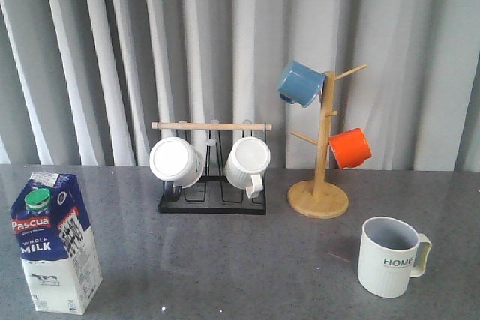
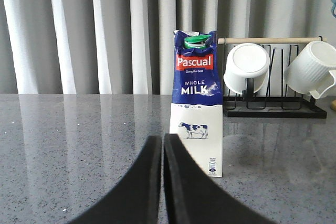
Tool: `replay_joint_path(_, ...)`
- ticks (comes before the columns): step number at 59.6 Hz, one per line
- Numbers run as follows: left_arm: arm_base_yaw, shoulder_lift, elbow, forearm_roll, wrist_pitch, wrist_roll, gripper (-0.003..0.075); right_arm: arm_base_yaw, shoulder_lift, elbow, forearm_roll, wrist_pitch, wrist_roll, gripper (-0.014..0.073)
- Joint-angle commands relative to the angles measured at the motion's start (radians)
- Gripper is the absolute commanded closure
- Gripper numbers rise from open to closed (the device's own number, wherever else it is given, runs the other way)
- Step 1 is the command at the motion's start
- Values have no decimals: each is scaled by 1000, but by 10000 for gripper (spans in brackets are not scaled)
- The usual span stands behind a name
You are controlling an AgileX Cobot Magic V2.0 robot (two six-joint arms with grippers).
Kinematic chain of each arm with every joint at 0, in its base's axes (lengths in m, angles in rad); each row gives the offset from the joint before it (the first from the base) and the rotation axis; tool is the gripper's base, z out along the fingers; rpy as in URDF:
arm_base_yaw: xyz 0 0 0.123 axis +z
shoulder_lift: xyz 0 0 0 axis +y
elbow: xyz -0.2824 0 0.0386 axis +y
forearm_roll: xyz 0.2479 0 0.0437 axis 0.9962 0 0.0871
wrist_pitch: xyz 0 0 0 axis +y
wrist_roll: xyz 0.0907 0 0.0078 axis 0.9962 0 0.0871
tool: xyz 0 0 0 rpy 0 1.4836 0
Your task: Place milk next to cup
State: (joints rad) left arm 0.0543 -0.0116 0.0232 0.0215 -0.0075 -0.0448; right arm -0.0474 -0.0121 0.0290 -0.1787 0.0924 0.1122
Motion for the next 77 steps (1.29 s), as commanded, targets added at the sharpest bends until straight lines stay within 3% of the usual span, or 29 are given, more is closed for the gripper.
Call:
replay_joint_path(1, 2, -13, -27, -10, -75, -1, 727, -8, -13, 8, -12, -75, -8, 598)
replay_joint_path(28, 2, -13, -27, -10, -75, -1, 727, -8, -13, 8, -2, -78, -1, 598)
replay_joint_path(61, 2, -13, -27, -10, -75, -1, 727, -8, -13, 8, 361, -104, -1, 598)
replay_joint_path(77, 2, -13, -27, -10, -75, -1, 727, -8, -13, 8, 394, -112, -1, 598)
